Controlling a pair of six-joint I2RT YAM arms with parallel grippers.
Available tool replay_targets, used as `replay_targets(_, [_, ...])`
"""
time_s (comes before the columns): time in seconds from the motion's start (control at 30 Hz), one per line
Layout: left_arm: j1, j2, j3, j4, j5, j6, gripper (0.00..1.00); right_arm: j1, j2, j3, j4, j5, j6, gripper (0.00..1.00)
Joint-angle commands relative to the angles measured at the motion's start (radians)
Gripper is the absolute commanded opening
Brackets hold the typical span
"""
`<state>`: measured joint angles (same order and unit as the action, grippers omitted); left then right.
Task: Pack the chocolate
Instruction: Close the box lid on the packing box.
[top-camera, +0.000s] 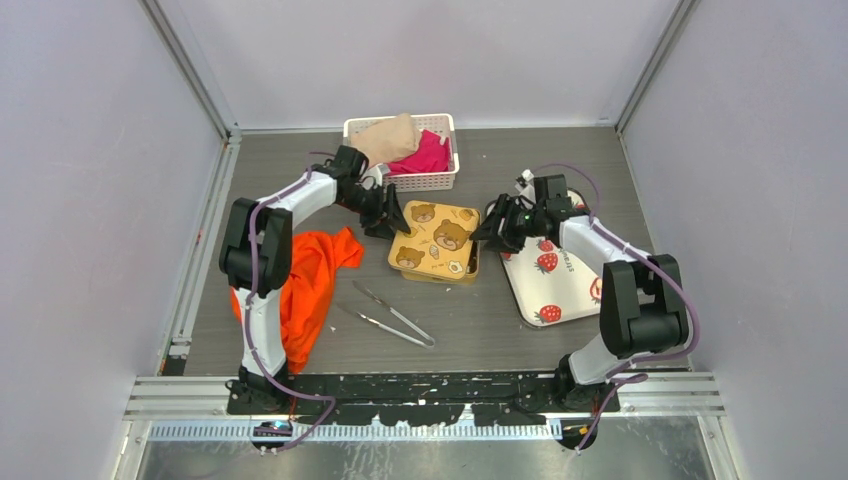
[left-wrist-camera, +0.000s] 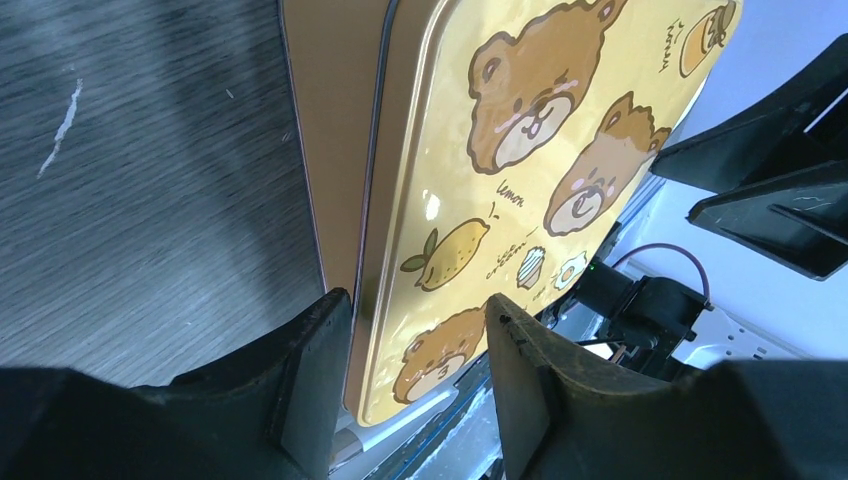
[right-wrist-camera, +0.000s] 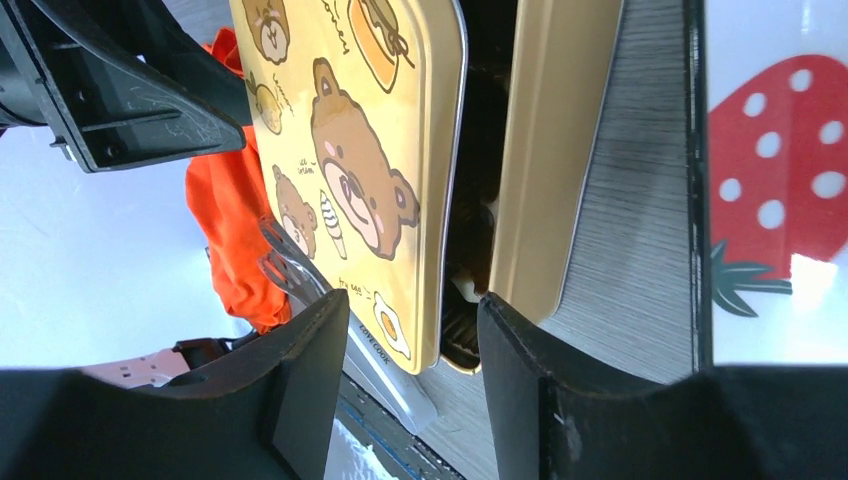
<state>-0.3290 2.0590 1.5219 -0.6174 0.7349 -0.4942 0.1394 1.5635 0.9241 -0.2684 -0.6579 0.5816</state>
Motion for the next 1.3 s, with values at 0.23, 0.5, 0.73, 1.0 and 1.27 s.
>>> replay_targets(0.23, [-0.013,-0.059,0.045,0.007,0.014,-0.006,0.51,-0.006,-0.079,0.057,-0.087,0.158,-0.01,0.57])
replay_targets(0.5, [-0.026,-0.062,0.063,0.008,0.002,-0.026,0.51,-0.007,-0.039,0.032,-0.03,0.148,0.059,0.59])
replay_targets(0.73, [-0.05,-0.053,0.077,0.024,-0.008,-0.055,0.5,-0.006,0.024,0.03,0.024,0.117,0.106,0.6])
replay_targets(1.0, [-0.059,-0.052,0.073,0.01,-0.021,-0.049,0.49,-0.005,0.047,0.038,0.052,0.109,0.13,0.6])
replay_targets(1.27, [-0.061,-0.063,0.078,-0.032,-0.064,-0.013,0.49,0.014,0.046,0.1,-0.087,0.239,0.062,0.58])
